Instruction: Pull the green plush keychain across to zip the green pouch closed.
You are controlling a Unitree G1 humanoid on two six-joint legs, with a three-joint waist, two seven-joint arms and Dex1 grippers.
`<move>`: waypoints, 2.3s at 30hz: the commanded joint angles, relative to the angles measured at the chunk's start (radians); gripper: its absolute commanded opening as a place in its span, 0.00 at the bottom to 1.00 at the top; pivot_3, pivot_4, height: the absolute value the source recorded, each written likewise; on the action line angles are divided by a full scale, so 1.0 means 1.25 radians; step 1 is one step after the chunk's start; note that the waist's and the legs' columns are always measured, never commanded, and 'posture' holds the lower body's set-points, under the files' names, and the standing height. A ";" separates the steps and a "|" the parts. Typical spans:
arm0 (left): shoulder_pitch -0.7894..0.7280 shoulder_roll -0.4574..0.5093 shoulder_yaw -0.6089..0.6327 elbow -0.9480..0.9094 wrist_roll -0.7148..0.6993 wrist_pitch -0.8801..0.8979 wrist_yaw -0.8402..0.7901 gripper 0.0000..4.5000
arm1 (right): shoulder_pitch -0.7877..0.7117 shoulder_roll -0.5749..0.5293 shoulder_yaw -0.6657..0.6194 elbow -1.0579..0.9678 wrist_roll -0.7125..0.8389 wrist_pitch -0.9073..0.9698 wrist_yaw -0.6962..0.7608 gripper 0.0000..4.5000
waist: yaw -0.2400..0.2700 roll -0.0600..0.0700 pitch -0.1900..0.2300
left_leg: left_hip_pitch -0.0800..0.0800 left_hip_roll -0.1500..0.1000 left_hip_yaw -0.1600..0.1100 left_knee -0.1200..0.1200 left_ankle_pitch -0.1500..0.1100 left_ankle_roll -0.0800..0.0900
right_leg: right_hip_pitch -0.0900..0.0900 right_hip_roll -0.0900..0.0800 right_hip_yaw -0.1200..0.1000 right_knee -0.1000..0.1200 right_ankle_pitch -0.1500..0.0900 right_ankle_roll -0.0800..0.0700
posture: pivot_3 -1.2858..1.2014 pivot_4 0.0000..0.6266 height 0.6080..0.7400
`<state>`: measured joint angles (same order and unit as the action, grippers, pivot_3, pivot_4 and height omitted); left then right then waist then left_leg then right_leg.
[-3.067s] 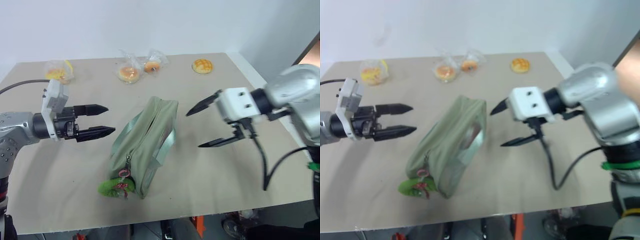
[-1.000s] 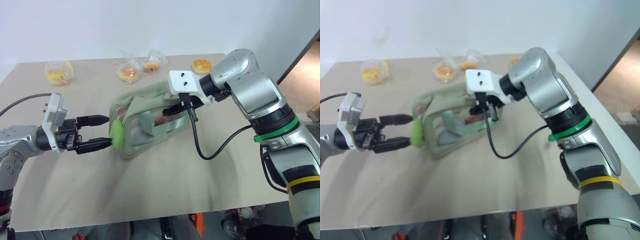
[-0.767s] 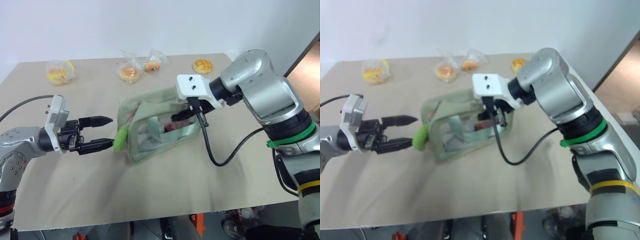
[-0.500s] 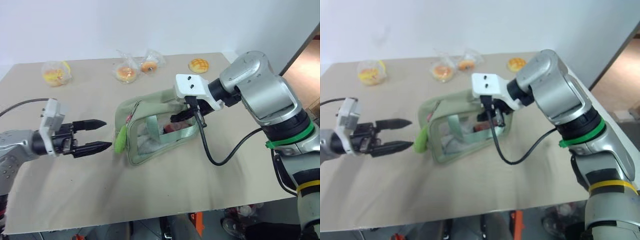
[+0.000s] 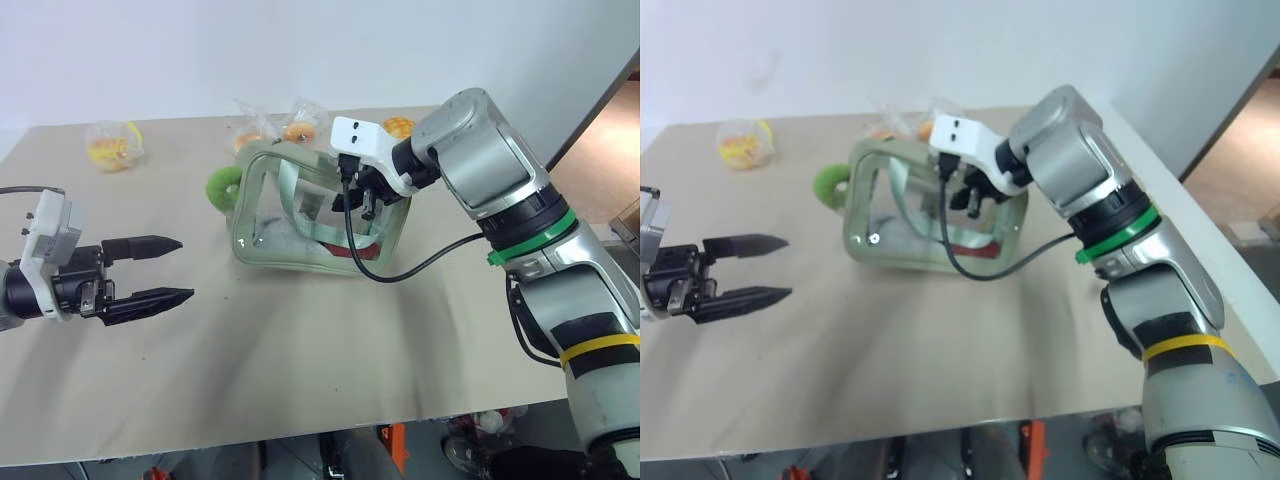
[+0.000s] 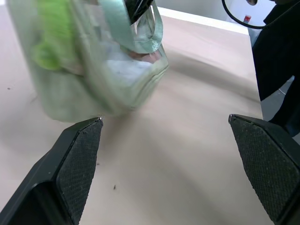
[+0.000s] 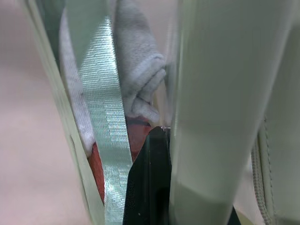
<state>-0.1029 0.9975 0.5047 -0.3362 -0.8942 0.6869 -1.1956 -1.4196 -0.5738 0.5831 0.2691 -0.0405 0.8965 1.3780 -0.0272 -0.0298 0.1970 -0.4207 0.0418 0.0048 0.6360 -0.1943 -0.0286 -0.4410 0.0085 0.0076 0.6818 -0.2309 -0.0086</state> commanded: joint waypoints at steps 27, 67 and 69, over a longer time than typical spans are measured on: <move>-0.122 0.018 0.138 -0.005 -0.224 0.075 0.131 1.00 | 0.052 0.143 0.029 -0.117 0.118 0.176 -0.118 0.01 | -0.005 -0.004 -0.002 | 0.001 0.005 -0.002 0.000 0.000 0.000 | 0.000 0.007 0.001 0.000 0.002 -0.005 | 0.52 0.24 1.00; -0.053 -0.015 0.082 0.181 -0.087 0.048 0.054 1.00 | 0.391 -0.168 -0.405 -0.365 0.420 0.130 -0.155 0.81 | -0.006 -0.007 -0.004 | 0.000 0.009 0.000 -0.002 -0.001 0.000 | -0.002 0.008 0.003 -0.001 0.001 -0.009 | 0.52 0.24 1.00; -0.028 -0.005 0.091 0.189 -0.078 0.048 0.038 1.00 | 0.415 -0.154 -0.425 -0.382 0.440 0.159 -0.195 0.81 | -0.009 -0.007 -0.004 | 0.000 0.009 0.001 -0.002 -0.001 0.000 | -0.003 0.008 0.004 0.000 0.001 -0.009 | 0.52 0.24 1.00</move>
<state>-0.1489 0.9620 0.5633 -0.1007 -0.9987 0.7504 -1.1240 -0.8909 -0.7694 0.1194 -0.1500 0.4768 1.0750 1.1725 -0.0384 -0.0383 0.1920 -0.4202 0.0539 0.0055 0.6336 -0.1953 -0.0285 -0.4443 0.0190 0.0120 0.6815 -0.2294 -0.0201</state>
